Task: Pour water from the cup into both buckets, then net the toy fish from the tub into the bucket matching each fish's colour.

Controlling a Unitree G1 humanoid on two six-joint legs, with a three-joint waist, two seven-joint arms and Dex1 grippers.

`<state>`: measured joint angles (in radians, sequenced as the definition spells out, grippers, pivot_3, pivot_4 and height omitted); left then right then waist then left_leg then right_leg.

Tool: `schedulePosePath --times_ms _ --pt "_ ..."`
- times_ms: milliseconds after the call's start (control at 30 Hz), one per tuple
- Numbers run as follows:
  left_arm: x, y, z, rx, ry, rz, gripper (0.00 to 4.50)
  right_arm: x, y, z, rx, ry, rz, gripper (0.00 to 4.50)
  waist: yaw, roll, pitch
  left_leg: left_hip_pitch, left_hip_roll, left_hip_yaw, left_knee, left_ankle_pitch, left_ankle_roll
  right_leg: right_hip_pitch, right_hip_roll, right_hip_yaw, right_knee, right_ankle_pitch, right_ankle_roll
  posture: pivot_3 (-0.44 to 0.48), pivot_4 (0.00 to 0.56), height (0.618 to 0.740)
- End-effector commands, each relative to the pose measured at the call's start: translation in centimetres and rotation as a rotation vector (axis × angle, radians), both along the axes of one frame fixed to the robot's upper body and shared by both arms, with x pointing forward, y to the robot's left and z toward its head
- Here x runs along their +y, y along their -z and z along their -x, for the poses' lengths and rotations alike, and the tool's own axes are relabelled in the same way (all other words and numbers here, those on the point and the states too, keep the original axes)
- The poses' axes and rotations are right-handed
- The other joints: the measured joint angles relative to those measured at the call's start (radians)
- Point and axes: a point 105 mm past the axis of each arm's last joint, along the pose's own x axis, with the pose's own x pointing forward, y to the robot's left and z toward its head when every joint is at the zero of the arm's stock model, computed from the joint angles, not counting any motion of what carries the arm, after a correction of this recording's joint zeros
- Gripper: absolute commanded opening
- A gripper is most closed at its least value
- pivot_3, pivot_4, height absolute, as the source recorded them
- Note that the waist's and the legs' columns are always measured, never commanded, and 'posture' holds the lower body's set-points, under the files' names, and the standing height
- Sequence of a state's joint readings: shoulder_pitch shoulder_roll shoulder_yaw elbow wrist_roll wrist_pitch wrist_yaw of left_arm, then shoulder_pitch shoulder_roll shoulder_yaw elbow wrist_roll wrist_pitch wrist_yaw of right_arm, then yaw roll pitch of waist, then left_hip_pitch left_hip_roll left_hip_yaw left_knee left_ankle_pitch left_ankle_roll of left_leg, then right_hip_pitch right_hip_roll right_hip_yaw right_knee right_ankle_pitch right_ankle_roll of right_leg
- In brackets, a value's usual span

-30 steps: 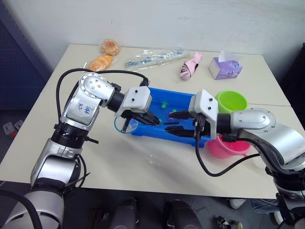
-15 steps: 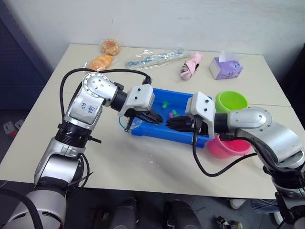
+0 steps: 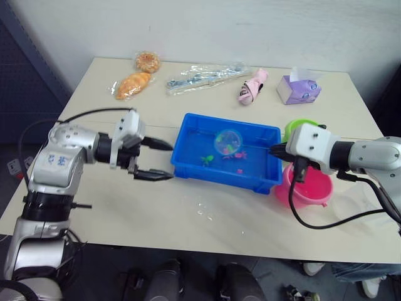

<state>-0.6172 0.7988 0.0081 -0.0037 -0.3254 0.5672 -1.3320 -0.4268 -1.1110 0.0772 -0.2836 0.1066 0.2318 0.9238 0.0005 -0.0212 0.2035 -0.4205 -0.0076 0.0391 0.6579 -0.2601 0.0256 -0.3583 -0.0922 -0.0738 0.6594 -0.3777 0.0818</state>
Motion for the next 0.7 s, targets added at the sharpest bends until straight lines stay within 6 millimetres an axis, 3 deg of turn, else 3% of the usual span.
schedulePosePath --times_ms 33,333,500,700 --pt "0.5 -1.5 0.5 -0.092 -0.031 -0.018 4.37 -0.9 0.1 -0.3 -0.109 -0.079 0.146 0.0 -0.002 0.0 0.0 0.0 0.0 0.0 0.001 0.0 0.0 0.0 0.0 0.0 0.0 0.0 0.0 0.0 0.15 0.739" --pt "-0.8 -1.7 1.3 -0.124 -0.022 -0.03 4.37 -3.0 0.9 -0.8 -0.185 -0.179 0.364 0.0 -0.004 0.002 0.001 0.0 0.0 0.001 0.001 0.0 0.0 0.0 0.0 0.0 0.001 0.0 0.0 0.0 0.15 0.739" --pt "-1.2 -1.4 0.9 -0.13 -0.01 -0.052 4.37 -2.8 1.7 -0.6 -0.175 -0.205 0.379 0.0 -0.004 0.003 0.002 0.001 0.0 0.001 0.001 0.0 -0.001 0.0 0.0 0.0 0.002 0.0 0.0 0.0 0.15 0.739" --pt "-1.3 -2.5 -0.2 -0.137 -0.016 -0.042 4.37 -1.9 2.8 0.5 -0.128 -0.241 0.359 0.0 -0.001 0.003 0.002 0.0 0.0 0.001 0.002 0.0 -0.001 0.0 0.0 0.0 0.002 0.0 0.0 0.0 0.15 0.739"
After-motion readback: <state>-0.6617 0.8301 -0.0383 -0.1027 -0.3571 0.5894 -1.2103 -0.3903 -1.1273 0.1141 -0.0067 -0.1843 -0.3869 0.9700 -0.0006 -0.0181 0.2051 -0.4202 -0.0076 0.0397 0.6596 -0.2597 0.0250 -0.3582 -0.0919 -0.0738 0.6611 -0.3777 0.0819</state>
